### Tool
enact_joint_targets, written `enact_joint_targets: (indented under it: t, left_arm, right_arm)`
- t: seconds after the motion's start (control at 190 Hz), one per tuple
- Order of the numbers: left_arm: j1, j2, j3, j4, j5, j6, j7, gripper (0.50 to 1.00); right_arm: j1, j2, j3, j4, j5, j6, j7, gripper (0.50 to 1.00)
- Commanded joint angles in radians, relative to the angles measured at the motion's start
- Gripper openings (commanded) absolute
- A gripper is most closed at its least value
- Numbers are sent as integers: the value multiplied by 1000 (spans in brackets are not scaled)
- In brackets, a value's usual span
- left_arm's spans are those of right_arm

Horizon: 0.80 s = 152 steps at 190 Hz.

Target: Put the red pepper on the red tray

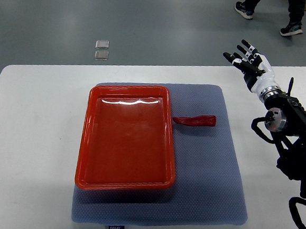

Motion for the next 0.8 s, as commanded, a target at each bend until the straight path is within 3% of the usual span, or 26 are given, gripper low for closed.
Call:
enact_joint_targets:
  t: [0.0, 0.795]
  left_arm:
    - [0, 0, 3, 0, 0, -2, 0, 1000]
    - [0, 0, -5, 1, 0, 0, 0, 1000]
  right_arm:
    - [0, 0, 0, 0, 0, 1, 0, 915]
    - [0, 1, 0, 3, 2, 9, 2, 915]
